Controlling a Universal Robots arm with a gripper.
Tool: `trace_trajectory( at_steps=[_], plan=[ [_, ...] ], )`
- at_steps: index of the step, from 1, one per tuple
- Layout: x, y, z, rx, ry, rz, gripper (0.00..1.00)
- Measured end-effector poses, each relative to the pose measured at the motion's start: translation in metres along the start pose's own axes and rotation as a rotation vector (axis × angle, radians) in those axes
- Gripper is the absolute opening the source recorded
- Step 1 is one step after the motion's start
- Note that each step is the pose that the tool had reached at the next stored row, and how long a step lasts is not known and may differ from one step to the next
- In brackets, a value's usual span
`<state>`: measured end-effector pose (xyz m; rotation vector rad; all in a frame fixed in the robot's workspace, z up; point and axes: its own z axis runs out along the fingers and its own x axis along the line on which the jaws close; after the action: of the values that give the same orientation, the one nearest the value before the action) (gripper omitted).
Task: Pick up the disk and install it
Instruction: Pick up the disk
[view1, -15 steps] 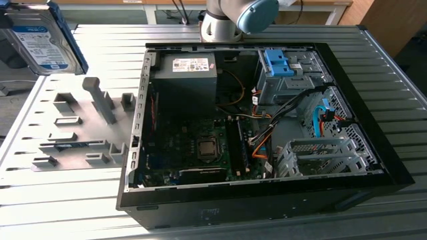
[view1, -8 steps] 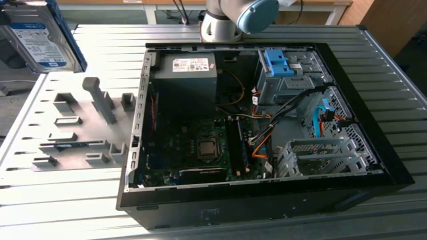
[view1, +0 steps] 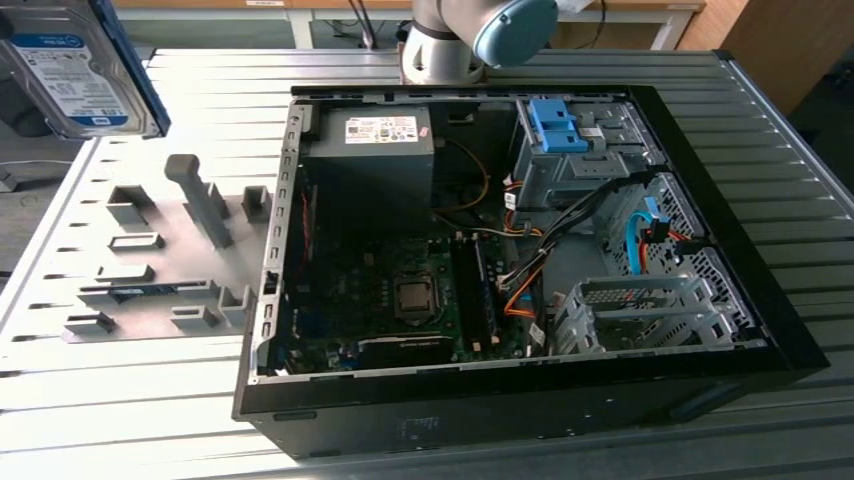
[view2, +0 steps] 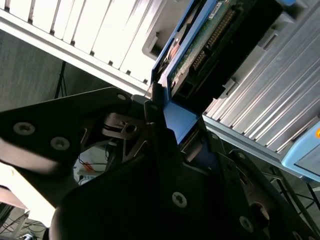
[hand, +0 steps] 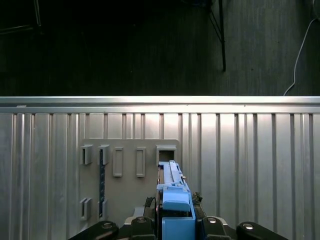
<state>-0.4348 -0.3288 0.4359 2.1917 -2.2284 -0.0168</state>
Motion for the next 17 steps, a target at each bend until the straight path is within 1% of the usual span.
trace_trajectory(
  at_steps=[6,17],
  plan=[
    [0.0000,0.0002,-0.0098,0.0000,0.0000,0.000,0.36],
    [0.0001,0.0005,-0.0237,0.0001,-0.0001,0.000,0.36]
  ],
)
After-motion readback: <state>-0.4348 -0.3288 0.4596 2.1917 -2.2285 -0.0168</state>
